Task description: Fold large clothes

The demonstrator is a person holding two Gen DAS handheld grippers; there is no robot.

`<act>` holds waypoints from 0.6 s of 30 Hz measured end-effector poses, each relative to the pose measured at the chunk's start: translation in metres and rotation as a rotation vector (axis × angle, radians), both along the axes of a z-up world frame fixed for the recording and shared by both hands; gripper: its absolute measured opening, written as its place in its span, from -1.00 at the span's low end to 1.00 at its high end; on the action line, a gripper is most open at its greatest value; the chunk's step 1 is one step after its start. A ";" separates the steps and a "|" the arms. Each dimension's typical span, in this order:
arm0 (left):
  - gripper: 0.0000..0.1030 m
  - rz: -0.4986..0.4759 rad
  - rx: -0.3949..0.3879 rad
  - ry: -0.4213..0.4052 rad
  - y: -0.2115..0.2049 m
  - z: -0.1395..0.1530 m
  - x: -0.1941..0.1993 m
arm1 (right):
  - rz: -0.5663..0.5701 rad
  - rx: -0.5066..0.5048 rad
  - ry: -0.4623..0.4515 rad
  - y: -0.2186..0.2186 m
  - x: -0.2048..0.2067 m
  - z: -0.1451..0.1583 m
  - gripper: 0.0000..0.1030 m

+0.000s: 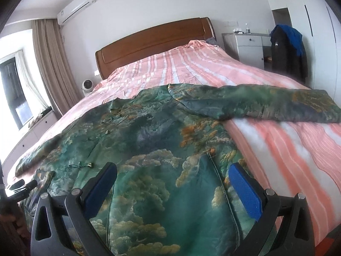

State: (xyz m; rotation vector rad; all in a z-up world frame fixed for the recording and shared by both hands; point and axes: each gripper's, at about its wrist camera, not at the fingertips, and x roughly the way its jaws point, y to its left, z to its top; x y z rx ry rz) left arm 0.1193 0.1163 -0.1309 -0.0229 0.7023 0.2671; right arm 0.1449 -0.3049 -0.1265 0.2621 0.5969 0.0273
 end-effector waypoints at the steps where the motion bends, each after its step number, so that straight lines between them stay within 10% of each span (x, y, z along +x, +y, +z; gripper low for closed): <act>1: 0.99 0.004 0.002 -0.001 0.001 0.000 0.000 | 0.001 0.002 0.005 0.000 0.001 -0.001 0.99; 18: 0.99 0.046 0.013 -0.001 0.006 0.001 0.000 | 0.000 0.018 0.019 -0.006 0.001 0.002 0.99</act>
